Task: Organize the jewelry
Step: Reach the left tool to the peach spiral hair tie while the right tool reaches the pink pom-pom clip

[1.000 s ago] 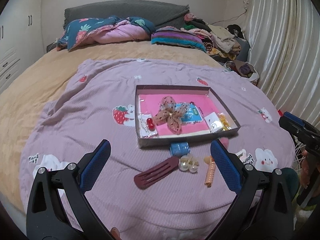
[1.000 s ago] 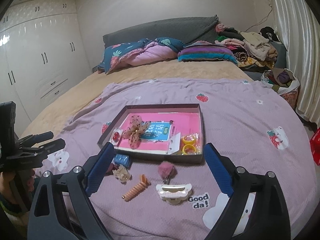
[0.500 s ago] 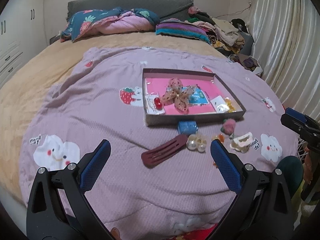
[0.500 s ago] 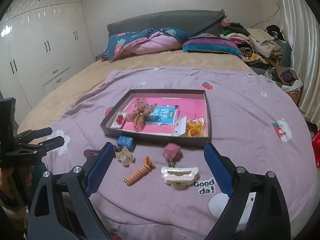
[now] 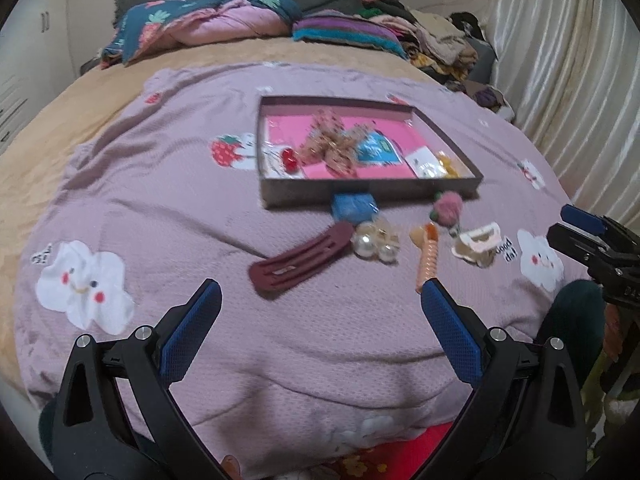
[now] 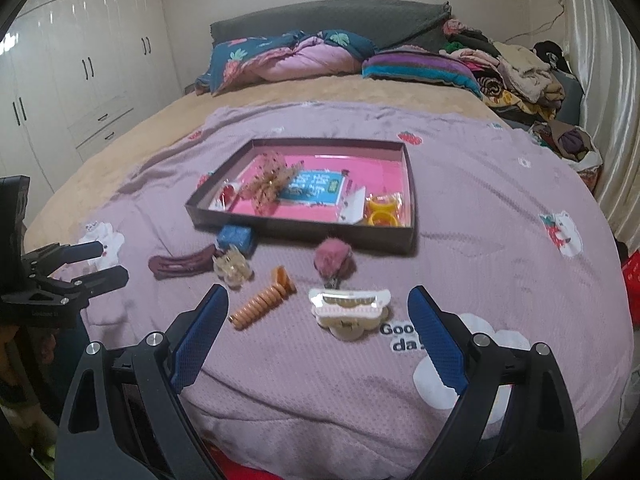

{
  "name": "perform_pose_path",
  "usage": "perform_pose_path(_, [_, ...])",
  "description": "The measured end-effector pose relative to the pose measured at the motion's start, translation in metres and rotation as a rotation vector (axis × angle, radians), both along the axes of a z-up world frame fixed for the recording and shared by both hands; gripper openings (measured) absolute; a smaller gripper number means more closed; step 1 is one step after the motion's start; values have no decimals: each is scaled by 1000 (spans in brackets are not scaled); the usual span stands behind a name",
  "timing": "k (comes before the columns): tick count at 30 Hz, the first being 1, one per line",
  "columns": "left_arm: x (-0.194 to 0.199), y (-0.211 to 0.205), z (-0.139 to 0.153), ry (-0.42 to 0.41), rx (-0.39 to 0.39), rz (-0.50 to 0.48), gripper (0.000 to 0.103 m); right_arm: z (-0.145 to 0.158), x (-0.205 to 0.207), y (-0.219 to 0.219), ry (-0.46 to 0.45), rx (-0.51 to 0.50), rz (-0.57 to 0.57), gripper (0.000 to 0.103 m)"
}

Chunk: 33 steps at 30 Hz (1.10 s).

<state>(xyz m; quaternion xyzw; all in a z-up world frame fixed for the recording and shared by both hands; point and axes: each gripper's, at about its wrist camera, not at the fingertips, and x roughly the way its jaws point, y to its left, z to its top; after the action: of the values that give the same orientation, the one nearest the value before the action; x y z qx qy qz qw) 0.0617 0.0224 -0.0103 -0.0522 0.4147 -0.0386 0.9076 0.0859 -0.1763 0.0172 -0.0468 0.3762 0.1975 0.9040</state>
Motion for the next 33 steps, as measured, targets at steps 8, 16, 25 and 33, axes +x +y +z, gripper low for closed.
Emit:
perform_pose_path(8, [13, -33, -22, 55, -1, -92, 93, -12, 7, -10, 20, -9, -24, 91])
perform_pose_path(16, [34, -62, -40, 108, -17, -165, 88, -22, 28, -23, 49, -6, -53, 91])
perform_pose_path(25, [66, -87, -57, 154, -36, -230, 59, -37, 62, -27, 129, 25, -42, 89])
perform_pose_path(33, [82, -101, -72, 177, -31, -252, 36, -52, 90, -13, 206, 46, 19, 73])
